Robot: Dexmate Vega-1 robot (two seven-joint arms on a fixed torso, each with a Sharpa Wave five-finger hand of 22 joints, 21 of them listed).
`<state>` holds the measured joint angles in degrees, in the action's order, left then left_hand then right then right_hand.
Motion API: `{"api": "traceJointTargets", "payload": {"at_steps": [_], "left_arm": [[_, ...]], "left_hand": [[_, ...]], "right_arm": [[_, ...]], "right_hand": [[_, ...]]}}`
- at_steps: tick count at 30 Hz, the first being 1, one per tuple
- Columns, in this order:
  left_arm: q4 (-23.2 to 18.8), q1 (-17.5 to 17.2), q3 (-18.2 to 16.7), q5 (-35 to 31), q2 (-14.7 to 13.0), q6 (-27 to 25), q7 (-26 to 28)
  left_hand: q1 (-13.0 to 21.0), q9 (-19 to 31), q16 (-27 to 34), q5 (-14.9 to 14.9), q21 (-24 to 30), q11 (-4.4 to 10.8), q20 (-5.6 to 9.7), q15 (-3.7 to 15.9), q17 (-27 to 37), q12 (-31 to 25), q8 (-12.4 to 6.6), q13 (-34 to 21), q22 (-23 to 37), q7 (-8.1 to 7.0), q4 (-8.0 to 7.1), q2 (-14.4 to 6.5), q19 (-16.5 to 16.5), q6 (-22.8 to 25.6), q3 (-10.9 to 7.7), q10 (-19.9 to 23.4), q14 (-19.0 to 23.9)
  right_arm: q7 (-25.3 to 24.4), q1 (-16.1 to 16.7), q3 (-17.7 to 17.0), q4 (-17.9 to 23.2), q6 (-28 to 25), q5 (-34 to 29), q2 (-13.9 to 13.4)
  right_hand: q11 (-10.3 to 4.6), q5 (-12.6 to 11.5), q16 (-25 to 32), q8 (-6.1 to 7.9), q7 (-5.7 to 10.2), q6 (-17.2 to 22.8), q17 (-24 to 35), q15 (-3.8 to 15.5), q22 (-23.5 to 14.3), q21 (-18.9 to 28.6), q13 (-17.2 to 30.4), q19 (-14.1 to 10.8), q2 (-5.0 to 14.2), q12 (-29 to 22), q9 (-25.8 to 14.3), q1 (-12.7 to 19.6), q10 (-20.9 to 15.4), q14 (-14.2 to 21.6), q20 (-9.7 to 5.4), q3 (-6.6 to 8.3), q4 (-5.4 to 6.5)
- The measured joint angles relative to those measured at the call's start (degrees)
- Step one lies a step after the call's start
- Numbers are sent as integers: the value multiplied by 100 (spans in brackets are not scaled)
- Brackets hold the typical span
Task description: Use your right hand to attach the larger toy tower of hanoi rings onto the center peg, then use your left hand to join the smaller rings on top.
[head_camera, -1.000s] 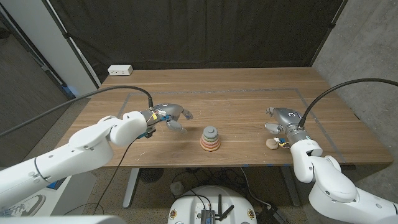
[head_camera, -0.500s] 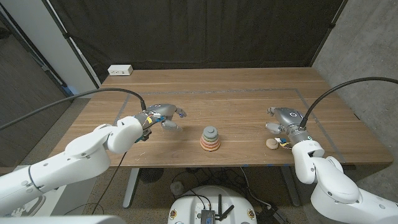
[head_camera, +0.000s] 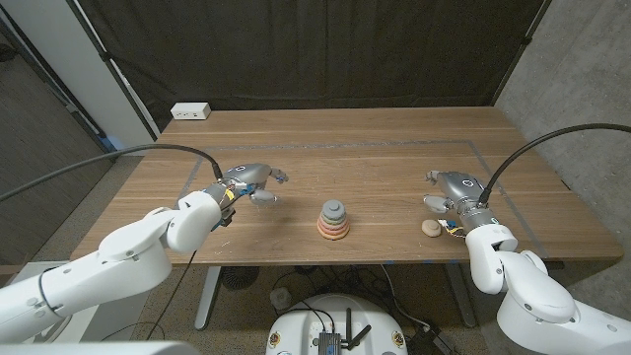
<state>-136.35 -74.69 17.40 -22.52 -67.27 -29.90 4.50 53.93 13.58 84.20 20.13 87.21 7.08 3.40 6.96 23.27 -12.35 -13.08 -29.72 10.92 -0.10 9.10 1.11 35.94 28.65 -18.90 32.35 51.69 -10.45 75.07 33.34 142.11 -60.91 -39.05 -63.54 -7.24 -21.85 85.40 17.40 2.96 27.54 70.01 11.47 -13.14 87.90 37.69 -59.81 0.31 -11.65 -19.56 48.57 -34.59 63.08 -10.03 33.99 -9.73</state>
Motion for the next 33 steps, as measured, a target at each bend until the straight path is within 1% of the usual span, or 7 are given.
{"api": "traceJointTargets", "payload": {"at_steps": [3, 4, 10, 18, 22, 31, 33], "left_arm": [[0, 0, 0, 27, 0, 8, 125], [84, -137, -80, 27, 42, 8, 127], [165, -221, -92, 44, 122, 34, 424], [251, -265, 32, -53, 317, -79, 712], [284, -282, 66, -66, 393, -110, 766], [340, -316, 106, -48, 500, -176, 996], [355, -323, 113, -22, 518, -177, 1039]], "left_hand": [[0, 0, 0, 0, 0, 0, 0, 0, 0, 0, 0, 0, 0, -29, 0, 0, 0, 29, 0, 0, 0], [0, 0, 0, 0, 0, 0, 0, 0, 15, 0, 0, 0, 0, -29, 1, 0, 0, 29, -1, 0, 0], [0, 0, -17, 22, 0, 28, 0, 0, 10, 0, 0, -1, 0, -60, 16, 0, 0, 60, -16, 32, 0], [0, 1, -44, 22, 0, 28, -22, 0, 10, 0, 0, -17, 1, -60, 15, 0, -22, 60, -15, 32, 0], [0, 1, -44, 22, 0, 28, -22, -2, 10, 0, 0, -17, 1, -60, 15, 0, -22, 60, -16, 32, -2], [-14, 1, -44, 22, 0, 27, -22, -22, 10, 0, 0, -44, 1, -60, -2, -13, -21, 60, -32, 31, -22], [-23, 1, -44, 22, 0, 27, -21, -22, 10, 0, 0, -44, 1, -60, -9, -22, -21, 60, -40, 31, -22]], "right_arm": [[0, -22, 32, 1, 0, 0, 0], [-44, -22, 32, 1, 3, 12, 0], [-125, -22, 49, 11, -7, 58, 11], [-220, 25, 26, 16, -12, 205, -18], [-252, 38, 15, 19, -11, 272, -31], [-292, 127, -24, 111, -101, 423, -178], [-293, 143, -32, 134, -137, 466, -210]], "right_hand": [[30, 0, 0, 0, 0, 0, 0, 0, 9, 0, -28, 0, 0, 20, 0, 0, 30, 0, 0, 1, 2], [30, 0, 0, 0, 0, 0, 0, 0, 4, 0, -25, 0, 0, 22, 0, 0, 30, 0, 0, 16, 16], [29, -20, 0, 0, 0, 0, 17, 0, -6, 0, -11, 0, 0, 22, -27, 0, 30, 0, 0, 24, 24], [110, -20, -1, 0, -2, -2, 17, 0, 10, 0, -28, 0, 0, 65, -35, 0, 155, 0, 0, 23, 24], [123, -20, -1, 0, -22, -106, 16, 0, 10, 0, -27, 0, 0, 64, -54, 0, 168, 0, 0, 41, 7], [161, -19, -1, -27, -66, -150, 5, -33, 37, -47, -54, 25, 0, 85, -36, 0, 329, -116, 22, 47, 0], [162, -18, -1, -69, -52, -198, 0, -51, 37, -47, -54, 57, 0, 85, -36, 0, 347, -136, 33, 47, 0]]}}
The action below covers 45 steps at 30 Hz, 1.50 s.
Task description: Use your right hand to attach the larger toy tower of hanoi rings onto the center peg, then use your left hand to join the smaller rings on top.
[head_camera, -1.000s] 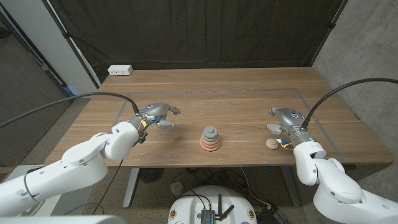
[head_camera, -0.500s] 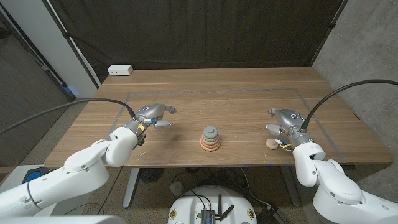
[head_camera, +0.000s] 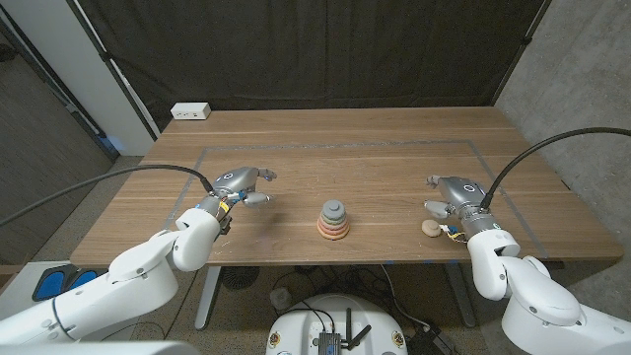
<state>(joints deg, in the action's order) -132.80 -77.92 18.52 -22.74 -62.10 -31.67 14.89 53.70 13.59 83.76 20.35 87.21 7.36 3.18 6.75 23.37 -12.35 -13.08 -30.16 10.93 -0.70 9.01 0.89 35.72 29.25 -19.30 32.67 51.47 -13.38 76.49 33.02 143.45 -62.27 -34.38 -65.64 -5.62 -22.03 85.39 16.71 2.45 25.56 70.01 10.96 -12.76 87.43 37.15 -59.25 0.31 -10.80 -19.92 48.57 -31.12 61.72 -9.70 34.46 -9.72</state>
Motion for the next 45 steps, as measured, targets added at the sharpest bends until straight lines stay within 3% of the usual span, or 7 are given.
{"api": "traceJointTargets", "payload": {"at_steps": [11, 19, 33, 45], "left_arm": [[77, -12, -19, 118, 22, 68, 111], [146, 8, -52, 211, 22, 156, 135], [294, 243, 17, 293, 28, 334, 86], [354, 420, 122, 297, 66, 410, 16]], "left_hand": [[-46, 0, 0, 0, -44, 0, 0, 0, 17, 0, 0, -27, 0, 0, 0, -45, 0, 0, 0, 0, 0], [-75, 0, 0, 0, -44, -29, 0, 12, 17, 0, 0, -53, 0, 23, -16, -75, 0, 27, -16, 29, -11], [-121, 0, 0, 0, -44, -29, 0, 12, 43, 0, 0, -79, 1, 50, -4, -121, 0, 55, -52, 29, -11], [-151, 0, 0, 0, -44, -29, 0, 11, 43, 0, 0, -106, 1, 68, -15, -150, 0, 75, -63, 29, -10]], "right_arm": [[34, 47, -33, 190, -232, 274, -262], [249, -164, 210, 325, -509, 342, -431], [367, -506, 662, 472, -986, 502, -561], [254, -736, 957, 509, -1201, 725, -606]], "right_hand": [[48, 1, -184, -46, -21, -20, -64, -132, 48, -41, -54, 163, -220, 22, 44, -24, 316, -299, 40, 0, 0], [72, 84, -354, -228, -30, -255, -133, -236, 79, -86, -106, 305, -456, 22, 104, -28, 606, -503, 101, -41, -40], [80, 234, -448, -274, -50, -315, -212, -256, 107, -108, -187, 376, -581, -1, 159, 98, 636, -563, 132, -114, -1], [58, 291, -448, -274, -10, -232, -212, -256, 106, -108, -213, 376, -542, -46, 142, 137, 614, -563, 132, -154, -7]]}}
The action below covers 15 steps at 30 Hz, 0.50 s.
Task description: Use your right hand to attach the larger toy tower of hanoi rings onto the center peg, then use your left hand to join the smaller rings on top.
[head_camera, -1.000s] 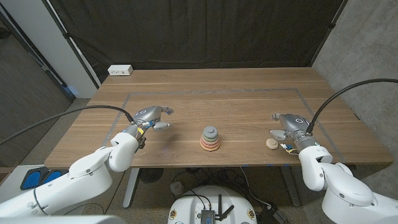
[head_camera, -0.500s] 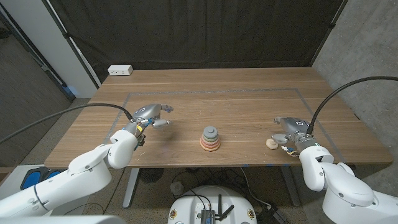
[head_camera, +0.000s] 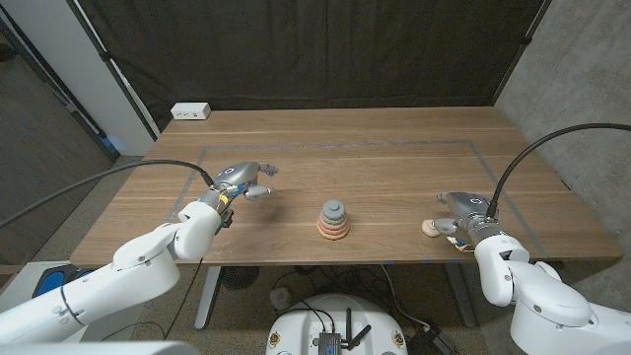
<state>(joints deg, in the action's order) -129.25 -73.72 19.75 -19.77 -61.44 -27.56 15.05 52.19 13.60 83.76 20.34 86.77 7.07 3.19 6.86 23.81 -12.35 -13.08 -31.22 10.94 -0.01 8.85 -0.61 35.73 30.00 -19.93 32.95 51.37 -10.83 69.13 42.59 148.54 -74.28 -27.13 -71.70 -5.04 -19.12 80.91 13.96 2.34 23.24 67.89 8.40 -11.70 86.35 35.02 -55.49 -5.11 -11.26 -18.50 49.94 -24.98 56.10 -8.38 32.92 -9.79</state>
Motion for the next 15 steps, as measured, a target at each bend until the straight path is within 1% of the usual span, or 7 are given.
{"api": "traceJointTargets", "payload": {"at_steps": [4, 5, 6, 10, 13, 14, 15], "left_arm": [[2, 8, 1, 0, 1, 0, 0], [2, 8, 1, 17, 1, 11, -4], [2, 8, 1, 17, 0, 11, -4], [2, 7, 0, 21, 1, 14, -3], [2, -4, -10, 21, 0, 14, -3], [2, -6, -13, 53, -1, 37, 6], [2, -8, -16, 53, -2, 37, 6]], "left_hand": [[0, 0, 0, 0, 0, -29, 0, 0, 26, 0, 0, 0, 0, -1, 25, 0, 0, 1, -25, 29, 0], [0, 0, 0, 0, 0, -30, 0, 0, 26, 0, 0, 0, 0, -1, 25, 0, 0, 1, -25, 30, 0], [0, 0, 0, 0, 0, -30, 0, 0, 26, 0, 0, 0, 0, -1, 25, 0, 0, 1, -24, 30, 0], [0, 0, 0, 0, 0, -30, 0, 0, 26, 0, 0, 0, 0, -27, 25, 0, 0, 28, -24, 31, 0], [0, 13, 0, 0, 0, -9, 0, 0, 26, 0, 0, 1, 0, -27, 25, 0, 0, 28, -24, 51, 0], [0, 14, 0, 0, 0, -9, 0, 0, 26, 0, 0, 1, 0, -27, 25, 0, 0, 28, -24, 51, 0], [0, 13, 0, 0, 0, -9, 0, 0, 26, 0, 0, 1, 0, -28, 25, 0, 0, 28, -24, 51, 0]], "right_arm": [[-49, 0, 0, 0, -57, 60, 0], [-58, -138, 188, 2, -71, 72, -1], [-71, -168, 227, 2, -94, 89, -1], [-99, -168, 227, 2, -151, 126, -1], [-117, -168, 227, 2, -213, 159, -1], [-123, -373, 499, -9, -230, 169, 35], [-130, -373, 499, -9, -249, 181, 35]], "right_hand": [[0, 7, 0, 0, 0, 0, 0, 0, 0, 0, 0, 0, 0, 0, 0, 0, 0, 0, 0, -7, 7], [0, 6, 0, 0, 0, 0, 0, 0, 0, 0, 0, 0, 0, 0, 0, 0, 0, 0, 0, -7, 7], [0, 21, 0, 0, 0, 0, 0, 0, 0, 0, 0, 0, 0, 0, 0, 0, 0, 0, 0, -7, 7], [0, 28, -22, 0, 0, 0, 0, 0, -1, 0, 1, 0, 2, 0, 0, 1, 0, 0, 0, -6, 7], [0, 50, -22, 0, 0, 0, 0, 0, -1, 0, -17, 0, 61, 0, 0, 60, 0, 0, 0, -30, 31], [0, 50, -21, 0, 0, 0, 0, 0, -1, 0, -25, 0, 61, 0, 0, 60, 0, 0, 0, -31, 30], [0, 50, -22, 0, 0, 0, 0, 0, -1, 0, -27, 0, 61, 0, 0, 60, 0, 0, 0, -45, 15]]}}
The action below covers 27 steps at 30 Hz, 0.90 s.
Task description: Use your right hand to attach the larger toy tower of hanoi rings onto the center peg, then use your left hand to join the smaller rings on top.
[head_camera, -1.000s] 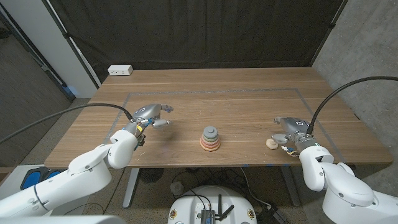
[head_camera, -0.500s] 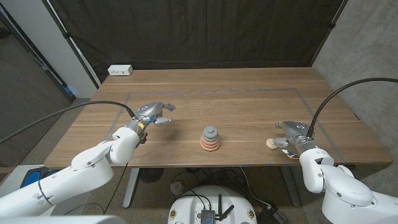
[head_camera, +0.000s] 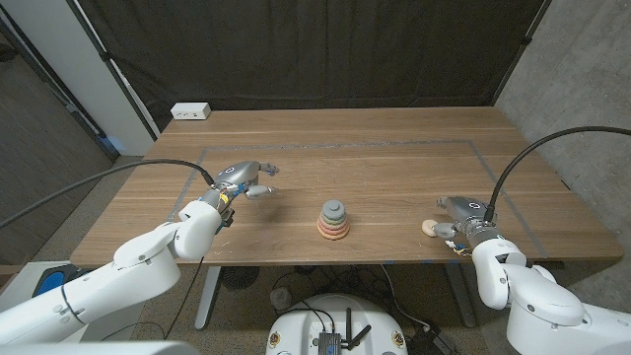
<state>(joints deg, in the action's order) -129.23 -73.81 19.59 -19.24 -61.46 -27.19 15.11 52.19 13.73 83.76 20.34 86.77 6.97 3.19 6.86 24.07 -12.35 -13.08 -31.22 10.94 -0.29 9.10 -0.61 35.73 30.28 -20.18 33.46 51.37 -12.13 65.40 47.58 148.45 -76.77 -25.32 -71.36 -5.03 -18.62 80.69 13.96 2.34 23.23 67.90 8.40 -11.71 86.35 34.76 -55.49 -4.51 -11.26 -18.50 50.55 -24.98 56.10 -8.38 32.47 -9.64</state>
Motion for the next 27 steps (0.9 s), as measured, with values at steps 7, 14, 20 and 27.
{"api": "traceJointTargets", "payload": {"at_steps": [7, 14, 20, 27], "left_arm": [[2, -10, -14, 15, -7, 14, 7], [2, -26, -29, 37, -11, 42, 23], [-10, -58, -57, 45, -15, 47, 51], [-18, -101, -93, 62, -22, 68, 85]], "left_hand": [[-23, 0, 0, 0, 0, 0, 0, 0, 0, 0, 0, 0, 0, 0, 31, -23, 0, 0, -31, 0, 0], [-46, -1, 0, 0, 0, -14, 0, 0, 9, 0, 0, 1, 0, 29, -1, -46, 0, 32, -63, 13, 0], [-46, -1, 0, 0, 0, -3, 0, 0, 9, 0, 0, 1, 0, 29, -1, -46, 0, 33, -62, 45, 0], [-46, -1, 0, 23, 0, -3, 0, 0, 27, 0, 0, -27, 0, 28, 24, -46, 0, 33, -87, 45, 0]], "right_arm": [[-67, -102, 142, -26, -90, 62, 37], [-180, -323, 453, -114, -183, 138, 136], [-263, -408, 567, -158, -210, 211, 170], [-316, -565, 750, -234, -258, 286, 248]], "right_hand": [[0, 23, -40, 0, 0, 0, 0, 0, 0, 0, 0, 0, 0, 0, 0, 0, 0, 0, 0, 0, 0], [0, 23, -40, 0, 0, 0, 0, 0, -1, 0, 0, 23, 0, 0, 1, 0, 0, 0, 23, -24, 24], [0, 22, -67, 0, 0, 0, 1, 0, -1, 0, 1, 41, 0, 0, 16, 0, 0, 0, 41, -24, 24], [0, 66, -67, -83, -63, -189, 16, 0, -1, 0, -4, 40, 1, 0, 16, 1, 0, 0, 41, -23, 24]]}}
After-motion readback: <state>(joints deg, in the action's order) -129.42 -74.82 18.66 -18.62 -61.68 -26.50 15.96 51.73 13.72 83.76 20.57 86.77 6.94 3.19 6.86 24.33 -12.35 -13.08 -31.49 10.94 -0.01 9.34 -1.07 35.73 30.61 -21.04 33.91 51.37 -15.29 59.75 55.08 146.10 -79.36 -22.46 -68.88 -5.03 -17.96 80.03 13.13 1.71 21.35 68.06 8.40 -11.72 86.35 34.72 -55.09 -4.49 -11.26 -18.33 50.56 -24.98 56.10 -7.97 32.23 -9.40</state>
